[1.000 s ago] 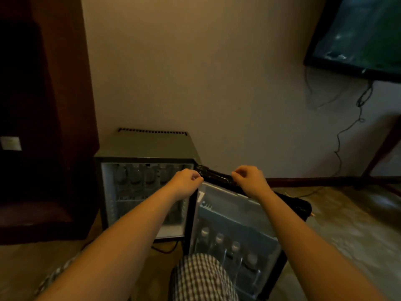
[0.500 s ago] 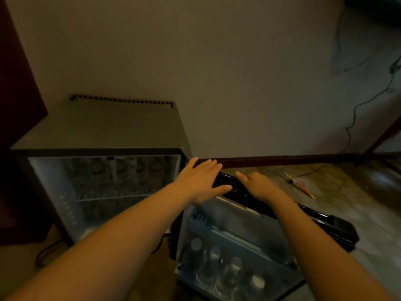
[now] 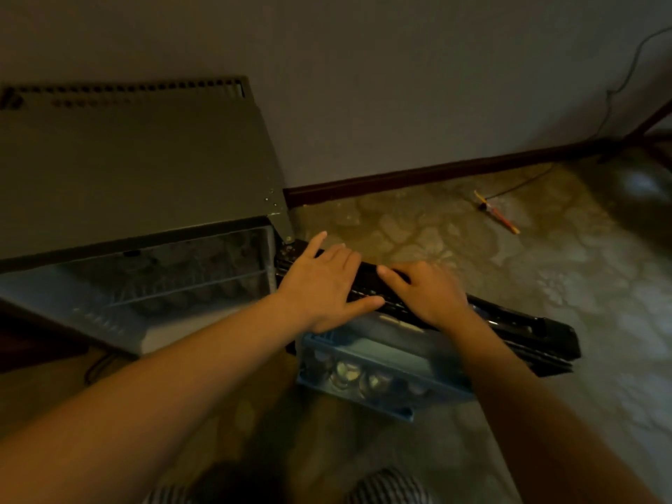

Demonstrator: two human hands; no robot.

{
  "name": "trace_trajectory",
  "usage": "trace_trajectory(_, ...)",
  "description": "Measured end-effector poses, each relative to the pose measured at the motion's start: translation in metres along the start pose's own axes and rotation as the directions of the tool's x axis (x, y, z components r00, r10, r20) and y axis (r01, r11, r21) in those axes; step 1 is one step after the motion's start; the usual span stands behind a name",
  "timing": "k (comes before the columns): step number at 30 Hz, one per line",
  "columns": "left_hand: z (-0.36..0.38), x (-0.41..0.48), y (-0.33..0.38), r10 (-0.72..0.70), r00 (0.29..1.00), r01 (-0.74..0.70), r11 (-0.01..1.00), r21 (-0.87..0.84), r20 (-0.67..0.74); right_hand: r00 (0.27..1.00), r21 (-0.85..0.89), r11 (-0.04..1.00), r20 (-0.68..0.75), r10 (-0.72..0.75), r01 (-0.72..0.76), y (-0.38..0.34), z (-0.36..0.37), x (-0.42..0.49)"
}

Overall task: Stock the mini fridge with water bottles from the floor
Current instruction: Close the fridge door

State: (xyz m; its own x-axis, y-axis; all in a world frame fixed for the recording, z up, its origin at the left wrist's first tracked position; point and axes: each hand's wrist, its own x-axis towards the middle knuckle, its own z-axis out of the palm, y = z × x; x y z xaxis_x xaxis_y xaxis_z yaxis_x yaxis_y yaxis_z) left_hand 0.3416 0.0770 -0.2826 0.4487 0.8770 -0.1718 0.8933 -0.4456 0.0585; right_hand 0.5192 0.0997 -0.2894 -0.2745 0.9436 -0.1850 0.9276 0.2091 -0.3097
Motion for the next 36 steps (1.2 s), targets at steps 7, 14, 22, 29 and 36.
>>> trace_trajectory(7,-0.017,-0.014,-0.001,0.028,0.985,-0.037,0.998,0.05,0.171,0.97,0.297,0.938,0.211,0.119,-0.18,-0.012,0.004,-0.016)
trace_trajectory(14,-0.018,-0.061,0.0,0.013,0.966,-0.007,1.0,-0.026,0.259,0.899,0.594,0.684,0.37,0.234,-0.422,-0.048,0.012,-0.055)
trace_trajectory(22,-0.016,-0.159,-0.032,-0.105,0.943,0.163,0.973,-0.164,0.316,0.816,0.577,0.589,0.497,0.297,-0.566,-0.114,0.023,-0.068)
trace_trajectory(29,-0.014,-0.219,-0.061,-0.293,0.789,0.518,0.791,-0.327,0.54,0.626,0.574,0.255,0.677,0.388,-0.778,-0.164,0.04,-0.062)
trace_trajectory(36,-0.005,-0.254,-0.109,-0.381,0.692,0.678,0.634,-0.371,0.614,0.586,0.594,0.107,0.718,0.375,-0.797,-0.223,0.052,-0.04)
